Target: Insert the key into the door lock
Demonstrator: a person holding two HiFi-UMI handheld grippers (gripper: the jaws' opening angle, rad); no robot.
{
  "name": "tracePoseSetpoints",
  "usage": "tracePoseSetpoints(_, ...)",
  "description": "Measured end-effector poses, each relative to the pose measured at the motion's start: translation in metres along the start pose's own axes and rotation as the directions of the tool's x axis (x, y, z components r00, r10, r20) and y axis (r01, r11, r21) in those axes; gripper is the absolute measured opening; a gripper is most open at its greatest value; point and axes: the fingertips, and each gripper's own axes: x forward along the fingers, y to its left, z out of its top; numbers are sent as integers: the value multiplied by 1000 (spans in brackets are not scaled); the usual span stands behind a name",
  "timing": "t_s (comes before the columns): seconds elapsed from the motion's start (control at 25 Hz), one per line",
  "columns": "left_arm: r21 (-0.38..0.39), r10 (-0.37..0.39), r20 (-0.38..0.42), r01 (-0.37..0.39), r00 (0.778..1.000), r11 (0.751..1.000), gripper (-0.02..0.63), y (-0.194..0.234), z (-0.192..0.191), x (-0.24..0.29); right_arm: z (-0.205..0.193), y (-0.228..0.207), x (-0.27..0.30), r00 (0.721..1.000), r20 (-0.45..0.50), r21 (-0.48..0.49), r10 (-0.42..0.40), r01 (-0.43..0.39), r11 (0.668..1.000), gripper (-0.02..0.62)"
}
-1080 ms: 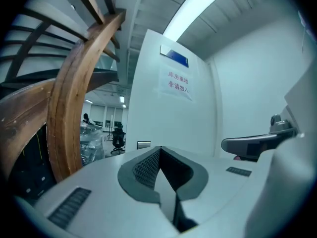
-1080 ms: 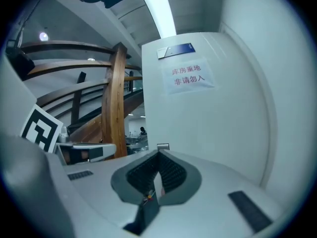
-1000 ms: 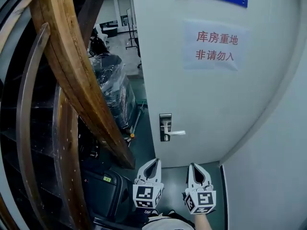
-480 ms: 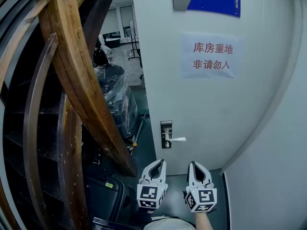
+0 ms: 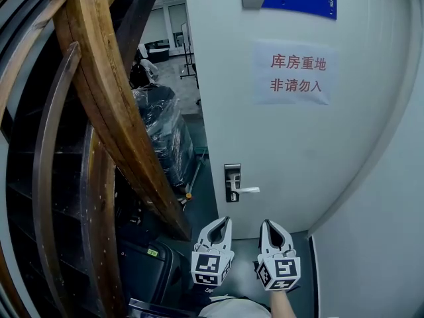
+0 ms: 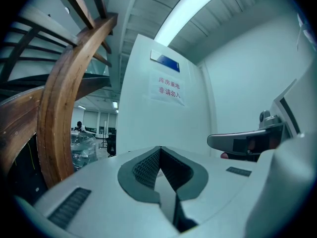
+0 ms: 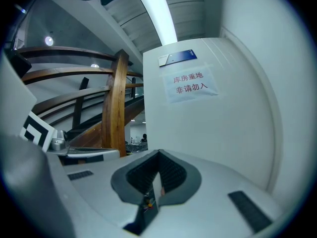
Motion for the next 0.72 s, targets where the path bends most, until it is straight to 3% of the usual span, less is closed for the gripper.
tracePoseSetpoints(0.72,3,9,2,-9,1000,1000,3,4,1,-1,-2,4,4,1000,-9,-29,16,-16,999,5)
